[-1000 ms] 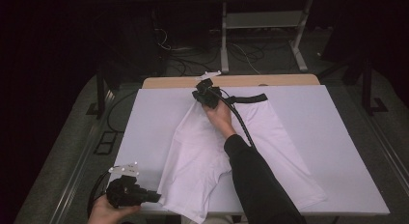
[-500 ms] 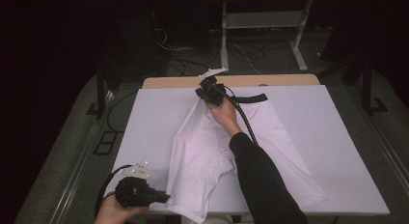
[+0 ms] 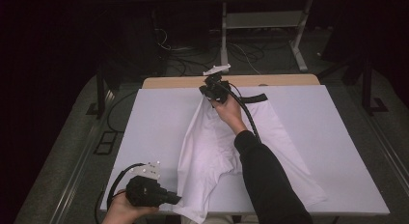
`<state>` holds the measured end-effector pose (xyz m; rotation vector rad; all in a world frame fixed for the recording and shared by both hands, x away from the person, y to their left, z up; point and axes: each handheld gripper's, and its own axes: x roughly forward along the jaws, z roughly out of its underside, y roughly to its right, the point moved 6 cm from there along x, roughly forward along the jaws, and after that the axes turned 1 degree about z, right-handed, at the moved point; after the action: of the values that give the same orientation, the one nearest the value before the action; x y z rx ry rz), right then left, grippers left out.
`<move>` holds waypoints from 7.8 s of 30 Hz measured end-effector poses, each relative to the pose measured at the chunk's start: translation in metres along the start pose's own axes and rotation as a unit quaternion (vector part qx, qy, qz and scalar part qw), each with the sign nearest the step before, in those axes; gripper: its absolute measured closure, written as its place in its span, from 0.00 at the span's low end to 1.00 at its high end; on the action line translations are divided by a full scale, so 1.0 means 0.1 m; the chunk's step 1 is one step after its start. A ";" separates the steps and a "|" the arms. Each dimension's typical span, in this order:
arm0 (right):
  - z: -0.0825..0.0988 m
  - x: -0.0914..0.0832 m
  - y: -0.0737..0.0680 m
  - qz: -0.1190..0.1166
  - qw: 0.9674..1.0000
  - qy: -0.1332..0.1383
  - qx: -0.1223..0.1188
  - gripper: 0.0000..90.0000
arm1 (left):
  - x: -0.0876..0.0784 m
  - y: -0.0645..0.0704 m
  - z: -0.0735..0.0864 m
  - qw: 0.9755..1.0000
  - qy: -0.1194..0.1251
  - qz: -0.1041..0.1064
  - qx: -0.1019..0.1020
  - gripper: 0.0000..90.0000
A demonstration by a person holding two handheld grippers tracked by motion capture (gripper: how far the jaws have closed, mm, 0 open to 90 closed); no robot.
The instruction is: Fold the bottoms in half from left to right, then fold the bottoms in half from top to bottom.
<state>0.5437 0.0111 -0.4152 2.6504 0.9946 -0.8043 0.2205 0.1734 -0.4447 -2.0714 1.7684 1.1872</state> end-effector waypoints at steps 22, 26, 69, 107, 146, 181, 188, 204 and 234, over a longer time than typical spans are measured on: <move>0.08 -0.20 0.29 0.013 1.000 0.002 0.024 0.96 | 0.27 0.17 -0.37 0.998 -0.004 0.040 0.056 0.97; 0.11 -0.24 0.34 0.014 1.000 0.001 0.025 0.96 | 0.36 0.22 -0.44 0.996 -0.009 0.048 0.071 0.97; 0.41 -0.60 0.87 0.012 0.998 -0.008 0.053 0.96 | 1.04 0.40 -0.97 0.987 -0.038 0.090 0.128 0.97; 0.68 -0.80 1.40 -0.028 0.996 -0.025 0.084 0.96 | 1.78 0.63 -1.48 0.982 -0.041 0.120 0.143 0.97; 0.87 -0.97 1.79 -0.026 0.999 -0.040 0.015 0.96 | 2.47 0.72 -1.86 0.985 -0.025 0.114 0.124 0.97; 1.03 -0.96 2.02 -0.005 0.998 -0.056 0.025 0.96 | 2.96 0.63 -2.04 0.990 -0.029 0.106 0.090 0.97; 1.05 -0.94 2.04 -0.018 0.996 -0.051 0.077 0.76 | 3.02 0.60 -2.05 0.993 -0.008 0.101 0.059 0.62; 1.09 -1.30 1.91 -0.007 0.996 -0.023 0.083 0.00 | 2.64 0.32 -2.04 0.995 0.071 0.069 0.016 0.00; 1.22 -1.41 1.81 -0.032 0.993 -0.025 0.112 0.00 | 2.00 -0.41 -2.04 0.993 0.115 -0.021 0.011 0.00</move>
<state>0.5227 -0.2465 -0.4393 2.7793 1.0365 -1.0465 0.3453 -0.0867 -0.4537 -2.3009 1.8115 0.9444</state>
